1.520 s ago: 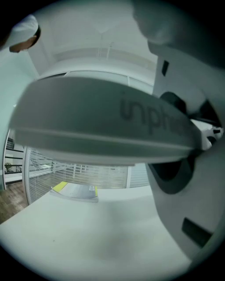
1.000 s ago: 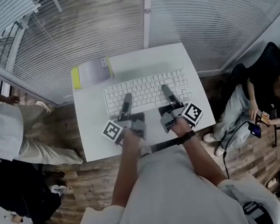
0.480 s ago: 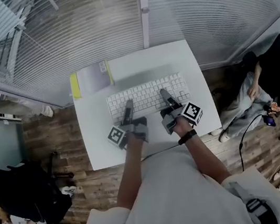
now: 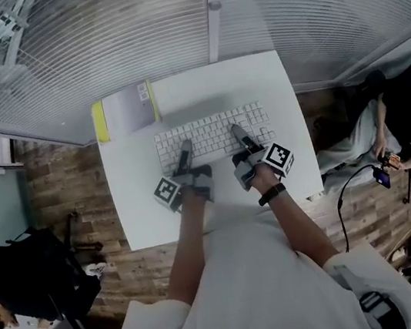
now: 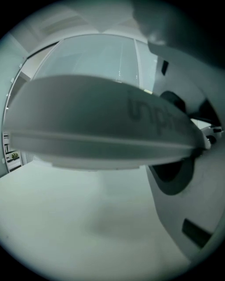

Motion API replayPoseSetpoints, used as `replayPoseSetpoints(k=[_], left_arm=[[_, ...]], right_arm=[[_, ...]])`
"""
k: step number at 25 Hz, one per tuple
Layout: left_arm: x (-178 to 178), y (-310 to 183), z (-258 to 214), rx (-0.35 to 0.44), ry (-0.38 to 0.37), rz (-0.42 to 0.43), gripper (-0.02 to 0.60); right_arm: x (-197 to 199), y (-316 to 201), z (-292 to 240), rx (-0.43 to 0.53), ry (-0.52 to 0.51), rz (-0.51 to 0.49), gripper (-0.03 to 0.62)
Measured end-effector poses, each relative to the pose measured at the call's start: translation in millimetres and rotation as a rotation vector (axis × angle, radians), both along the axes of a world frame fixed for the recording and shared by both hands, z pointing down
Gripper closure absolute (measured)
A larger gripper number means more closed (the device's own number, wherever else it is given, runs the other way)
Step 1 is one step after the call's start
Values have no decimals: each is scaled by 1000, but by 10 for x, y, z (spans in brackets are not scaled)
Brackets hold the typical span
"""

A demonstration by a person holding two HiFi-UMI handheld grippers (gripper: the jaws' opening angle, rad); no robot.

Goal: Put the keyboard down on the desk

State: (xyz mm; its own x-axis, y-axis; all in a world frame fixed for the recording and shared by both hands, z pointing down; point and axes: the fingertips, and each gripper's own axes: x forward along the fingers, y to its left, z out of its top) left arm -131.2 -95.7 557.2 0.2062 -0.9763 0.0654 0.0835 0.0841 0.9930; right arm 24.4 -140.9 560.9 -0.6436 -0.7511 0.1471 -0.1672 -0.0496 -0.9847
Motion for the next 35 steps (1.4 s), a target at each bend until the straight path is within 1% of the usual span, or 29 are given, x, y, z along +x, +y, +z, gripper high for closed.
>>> replayPoseSetpoints(k=[5,8,16,18,23,28,30,34,35], left_arm=[[61,-60,202,-66,7,12,419],[83,-97,296,-96,10,13,419],[53,-173,487,-133,18,4,419],[40,-172,572,-152,13,4,419],[64,-143,666,-206,40,0,419],[74,-116,681,-214,78,-14,419],[63,-89,724,-219,88,-19,419],[27,-100,748,-211,89,-24,419],[31,-104,744,-213,94,-25,419]], right_arm=[[70,-37,218,-87,38,15,436],[74,-86,300,-104,26,17,434],[48,-172,487,-143,44,18,434],[43,-186,539,-153,56,13,424],[53,-165,640,-189,73,12,416],[73,-152,642,-177,48,28,415],[70,-137,621,-163,47,20,398],[25,-75,567,-138,83,-35,348],[33,-43,539,-133,75,-37,341]])
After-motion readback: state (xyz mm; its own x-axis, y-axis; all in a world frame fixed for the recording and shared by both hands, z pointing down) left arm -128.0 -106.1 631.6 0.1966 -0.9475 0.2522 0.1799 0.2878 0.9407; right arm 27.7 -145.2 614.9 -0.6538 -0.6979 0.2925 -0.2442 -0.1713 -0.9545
